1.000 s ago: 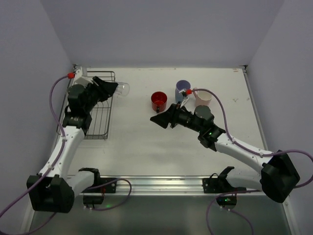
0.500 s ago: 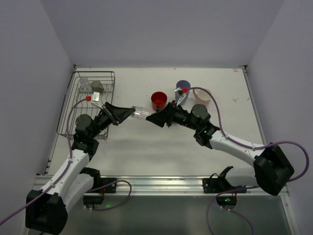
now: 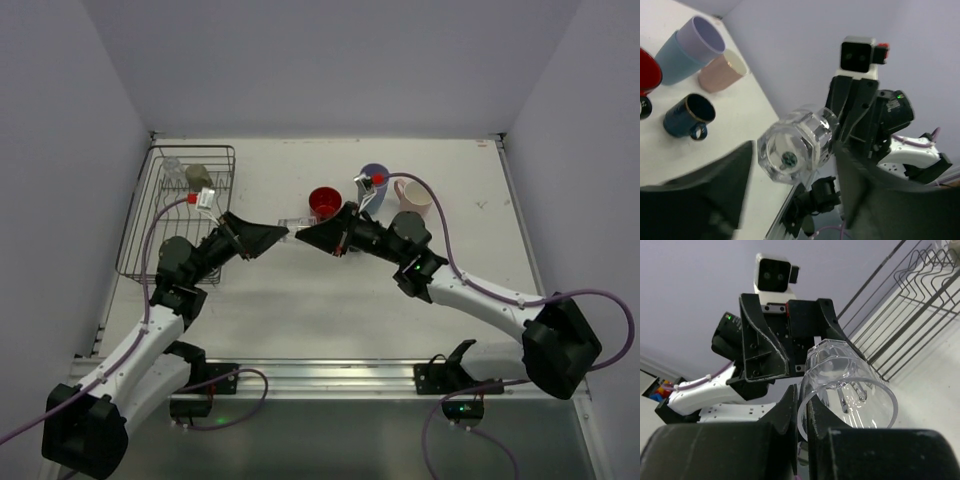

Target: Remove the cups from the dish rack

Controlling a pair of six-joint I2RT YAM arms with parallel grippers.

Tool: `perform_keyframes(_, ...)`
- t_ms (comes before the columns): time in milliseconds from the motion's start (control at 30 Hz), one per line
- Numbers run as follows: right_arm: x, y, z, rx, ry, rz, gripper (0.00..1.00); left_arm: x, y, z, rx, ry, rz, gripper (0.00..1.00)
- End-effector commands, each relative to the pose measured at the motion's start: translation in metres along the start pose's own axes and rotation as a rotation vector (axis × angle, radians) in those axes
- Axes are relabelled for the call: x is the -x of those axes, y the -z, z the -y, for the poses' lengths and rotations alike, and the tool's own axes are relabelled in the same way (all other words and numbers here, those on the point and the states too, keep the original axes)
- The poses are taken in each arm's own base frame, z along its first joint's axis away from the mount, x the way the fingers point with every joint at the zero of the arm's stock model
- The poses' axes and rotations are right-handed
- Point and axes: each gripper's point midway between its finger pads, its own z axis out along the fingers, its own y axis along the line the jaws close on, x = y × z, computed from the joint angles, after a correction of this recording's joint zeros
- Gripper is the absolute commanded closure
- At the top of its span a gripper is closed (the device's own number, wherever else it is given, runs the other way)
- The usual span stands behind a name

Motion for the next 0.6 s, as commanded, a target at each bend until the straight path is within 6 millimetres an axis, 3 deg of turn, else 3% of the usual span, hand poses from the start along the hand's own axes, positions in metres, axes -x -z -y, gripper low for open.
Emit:
perform_keyframes(0,0.023,0.004,-0.009,-0.025,0.064,0.096,1.0,-0.001,-0.001,0.007,0.037,-0.161,-0.072,0.19)
perform_keyframes(67,0.024,0.013,0.0,-0.121,0.101,0.084,1.0,0.008,0.002,0.003,0.13,-0.269,-0.081,0.04)
perform_keyframes(100,0.028,0.015,-0.002,-0.15,0.12,0.079,1.0,0.011,0.005,0.001,0.161,-0.305,-0.082,0.0)
perform_keyframes(133,0.03,0.019,0.002,-0.187,0.178,0.065,1.0,0.015,0.008,0.0,0.192,-0.34,-0.08,0.0)
perform_keyframes(167,0.017,0.031,0.023,-0.311,0.17,-0.006,1.0,0.02,0.017,-0.006,0.267,-0.409,-0.092,0.0)
perform_keyframes(233,0.025,0.04,0.03,-0.416,0.251,-0.05,1.0,0.027,0.027,-0.01,0.343,-0.483,-0.088,0.0)
perform_keyframes(267,0.009,0.055,0.05,-0.524,0.237,-0.13,1.0,0.036,0.04,-0.017,0.43,-0.551,-0.067,0.0)
perform_keyframes(333,0.007,0.062,0.056,-0.577,0.279,-0.194,1.0,0.047,0.055,-0.027,0.53,-0.616,-0.037,0.0)
perform_keyframes(433,-0.008,0.075,0.087,-0.739,0.306,-0.299,1.0,0.068,0.087,-0.045,0.725,-0.709,0.034,0.0)
perform_keyframes(467,-0.014,0.068,0.095,-0.772,0.322,-0.339,1.0,0.076,0.101,-0.052,0.804,-0.733,0.082,0.0)
perform_keyframes(533,-0.028,0.07,0.108,-0.833,0.345,-0.437,1.0,0.08,0.11,-0.057,0.837,-0.744,0.12,0.0)
perform_keyframes(567,-0.031,0.06,0.117,-0.879,0.374,-0.467,1.0,0.08,0.115,-0.062,0.854,-0.746,0.15,0.0)
